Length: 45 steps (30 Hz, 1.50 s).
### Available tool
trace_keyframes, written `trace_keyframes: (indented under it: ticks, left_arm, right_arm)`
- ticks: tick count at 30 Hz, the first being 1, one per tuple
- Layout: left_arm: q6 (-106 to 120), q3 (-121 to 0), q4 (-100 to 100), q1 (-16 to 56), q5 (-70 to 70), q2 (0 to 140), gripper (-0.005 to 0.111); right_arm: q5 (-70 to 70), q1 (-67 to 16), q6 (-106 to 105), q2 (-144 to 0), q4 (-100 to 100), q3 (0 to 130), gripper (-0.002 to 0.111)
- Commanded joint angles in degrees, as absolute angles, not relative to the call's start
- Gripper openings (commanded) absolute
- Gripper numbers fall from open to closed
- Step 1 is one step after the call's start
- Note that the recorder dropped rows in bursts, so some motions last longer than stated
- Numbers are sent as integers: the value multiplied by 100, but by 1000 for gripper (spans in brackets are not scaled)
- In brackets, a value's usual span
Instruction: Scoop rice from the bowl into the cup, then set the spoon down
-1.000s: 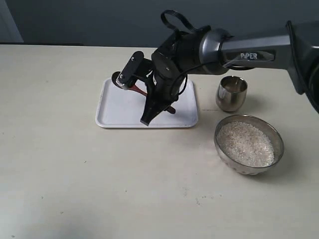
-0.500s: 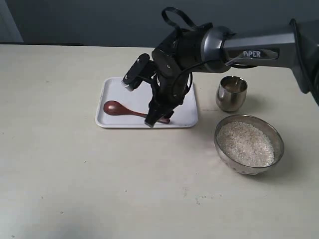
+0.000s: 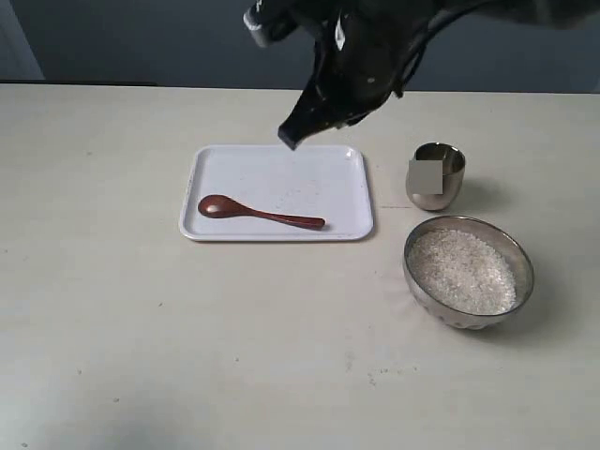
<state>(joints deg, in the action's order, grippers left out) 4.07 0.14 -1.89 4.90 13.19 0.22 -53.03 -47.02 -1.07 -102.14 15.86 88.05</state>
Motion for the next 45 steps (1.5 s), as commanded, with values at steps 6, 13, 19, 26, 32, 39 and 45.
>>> trace_keyframes:
  ticks: [6, 13, 19, 26, 32, 39, 45]
  left_arm:
    - [382, 0, -183, 528, 1246, 0, 0]
    - [382, 0, -183, 528, 1246, 0, 0]
    - [382, 0, -183, 528, 1246, 0, 0]
    - [382, 0, -183, 528, 1246, 0, 0]
    - [382, 0, -183, 528, 1246, 0, 0]
    - [382, 0, -183, 528, 1246, 0, 0]
    - [382, 0, -183, 528, 1246, 0, 0]
  right_arm:
    - [-6495, -4703, 514, -9062, 1373, 8829, 0]
    - [-6568, -4703, 719, -8214, 1306, 8829, 0]
    - [-6572, -4703, 788, -7459, 552, 8829, 0]
    - [-6996, -4703, 778, -6936, 301, 8829, 0]
    - [-6703, -4703, 778, -6761, 436, 8829, 0]
    - [-6517, -4703, 705, -6761, 358, 8829, 0]
    - [-5981, -4513, 718, -6748, 878, 8818, 0]
